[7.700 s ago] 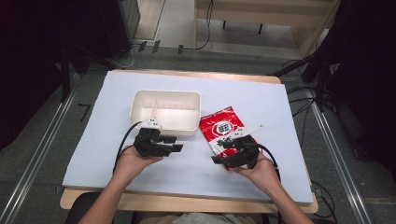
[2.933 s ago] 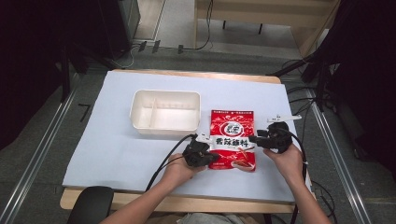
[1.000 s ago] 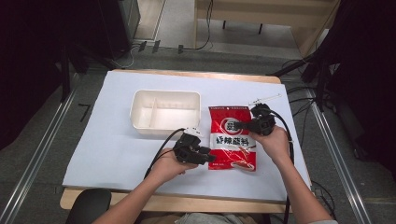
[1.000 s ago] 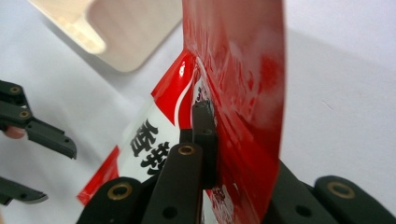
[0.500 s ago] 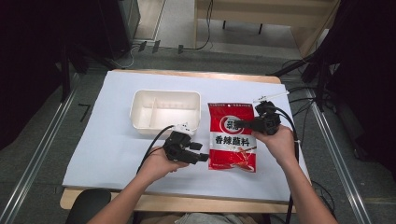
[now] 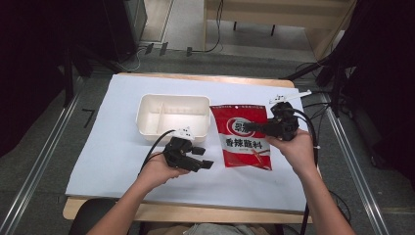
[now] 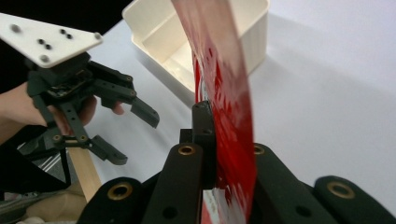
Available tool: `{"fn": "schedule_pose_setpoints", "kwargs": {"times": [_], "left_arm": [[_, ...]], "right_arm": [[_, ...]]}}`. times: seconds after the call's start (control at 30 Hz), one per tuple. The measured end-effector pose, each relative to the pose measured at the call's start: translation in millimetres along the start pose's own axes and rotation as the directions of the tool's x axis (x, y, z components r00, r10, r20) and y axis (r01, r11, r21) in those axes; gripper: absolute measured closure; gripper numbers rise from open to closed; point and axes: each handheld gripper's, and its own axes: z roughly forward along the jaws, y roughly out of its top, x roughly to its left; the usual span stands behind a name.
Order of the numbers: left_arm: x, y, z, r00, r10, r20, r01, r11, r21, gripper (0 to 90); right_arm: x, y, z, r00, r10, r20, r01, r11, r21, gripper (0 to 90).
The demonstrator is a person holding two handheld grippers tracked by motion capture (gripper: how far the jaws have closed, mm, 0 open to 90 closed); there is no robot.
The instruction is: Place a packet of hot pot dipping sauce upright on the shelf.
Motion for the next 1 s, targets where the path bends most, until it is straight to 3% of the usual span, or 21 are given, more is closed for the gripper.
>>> {"fn": "schedule_pose_setpoints", "kwargs": {"times": [0.17, 0.43, 0.57, 0.73, 0.87, 1.0], "left_arm": [[5.2, -2.3, -8.8, 0.9999, -0.003, -0.012, 0.003, 0.9999, -0.013, 36.2], [5.9, -5.2, -9.5, 0.9998, 0.018, -0.009, -0.018, 0.9998, 0.004, 34.7], [5.9, -6.3, -10.0, 0.9993, 0.032, -0.019, -0.031, 0.9995, 0.009, 34.4], [8.1, -8.0, -12.7, 0.9992, 0.036, -0.019, -0.035, 0.9991, 0.022, 34.2], [8.6, -10.0, -16.5, 0.9982, 0.047, -0.036, -0.046, 0.9985, 0.031, 34.1], [10.8, -10.8, -19.6, 0.9978, 0.048, -0.046, -0.047, 0.9986, 0.026, 34.2]], "right_arm": [[9.4, 5.2, -8.1, 0.9989, -0.034, 0.032, 0.034, 0.999, -0.021, 90.0], [9.3, 10.4, -18.5, 0.9986, -0.029, 0.044, 0.032, 0.998, -0.060, 90.0], [11.4, 14.7, -20.7, 0.9978, -0.036, 0.056, 0.040, 0.998, -0.055, 90.0], [13.5, 26.7, -22.3, 0.9955, -0.054, 0.078, 0.058, 0.997, -0.046, 90.0], [8.4, 39.1, -21.4, 0.9974, -0.045, 0.056, 0.048, 0.998, -0.045, 90.0], [7.3, 50.9, -20.4, 0.9969, -0.046, 0.065, 0.049, 0.998, -0.046, 90.0]]}}
